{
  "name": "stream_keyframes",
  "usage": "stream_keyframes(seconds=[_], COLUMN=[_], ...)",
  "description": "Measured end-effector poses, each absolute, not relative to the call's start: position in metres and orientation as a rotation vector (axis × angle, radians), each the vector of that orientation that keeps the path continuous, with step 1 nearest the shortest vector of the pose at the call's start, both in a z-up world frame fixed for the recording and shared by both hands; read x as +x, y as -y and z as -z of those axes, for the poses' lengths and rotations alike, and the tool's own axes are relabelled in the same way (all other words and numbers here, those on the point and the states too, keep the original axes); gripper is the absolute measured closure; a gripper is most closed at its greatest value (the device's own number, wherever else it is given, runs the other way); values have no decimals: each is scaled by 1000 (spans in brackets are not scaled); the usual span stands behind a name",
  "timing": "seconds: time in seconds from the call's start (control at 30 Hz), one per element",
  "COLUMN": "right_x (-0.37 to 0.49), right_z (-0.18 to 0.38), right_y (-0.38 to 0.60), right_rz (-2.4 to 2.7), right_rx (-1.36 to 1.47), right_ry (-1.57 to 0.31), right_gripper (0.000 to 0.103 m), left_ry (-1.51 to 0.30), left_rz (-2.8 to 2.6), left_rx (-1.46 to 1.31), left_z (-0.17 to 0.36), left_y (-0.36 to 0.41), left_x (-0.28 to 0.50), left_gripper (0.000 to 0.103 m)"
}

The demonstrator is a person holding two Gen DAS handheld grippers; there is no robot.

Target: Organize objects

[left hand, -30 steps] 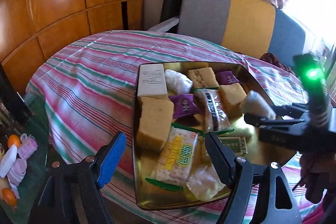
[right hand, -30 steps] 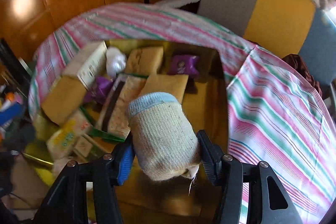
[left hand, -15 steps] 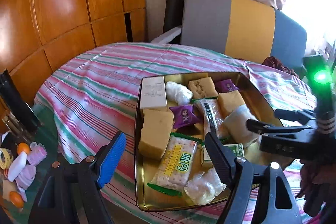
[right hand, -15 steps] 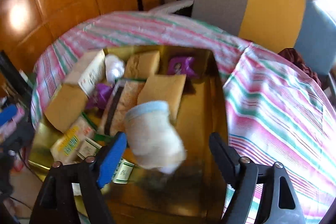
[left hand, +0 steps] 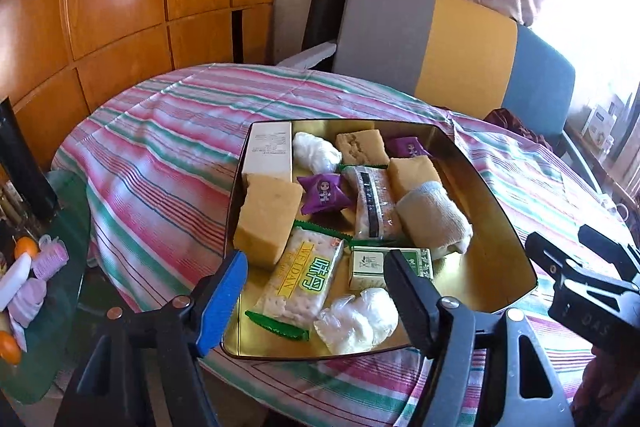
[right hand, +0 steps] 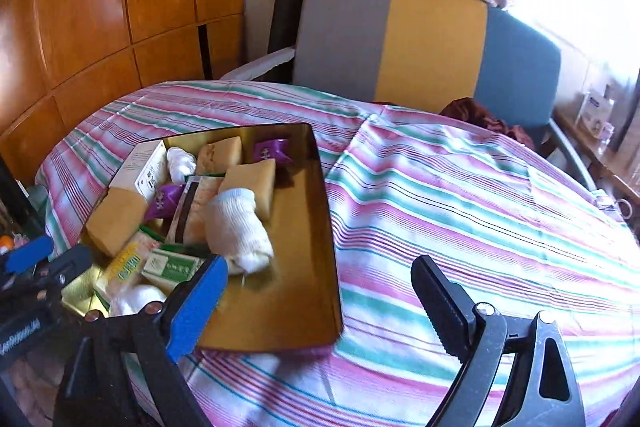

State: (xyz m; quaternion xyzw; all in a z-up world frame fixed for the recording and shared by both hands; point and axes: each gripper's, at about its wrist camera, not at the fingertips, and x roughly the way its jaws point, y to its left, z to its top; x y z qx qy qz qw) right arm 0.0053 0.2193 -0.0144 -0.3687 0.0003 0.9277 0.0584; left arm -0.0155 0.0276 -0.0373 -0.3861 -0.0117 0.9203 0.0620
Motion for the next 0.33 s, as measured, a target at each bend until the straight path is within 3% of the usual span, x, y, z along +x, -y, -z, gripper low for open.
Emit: stream_keyframes(seconds=[0.33], right_x=[15], right_z=[10], right_y=[-212], right_rz=[-2845], right_rx=[-1076], right_ry=[23], right_gripper=[9], left_ry=[42], left_rz=[-2806], left_rx=[-1111], left_z=[30], left_y=[-29], left_x=[-10], left_gripper=[40])
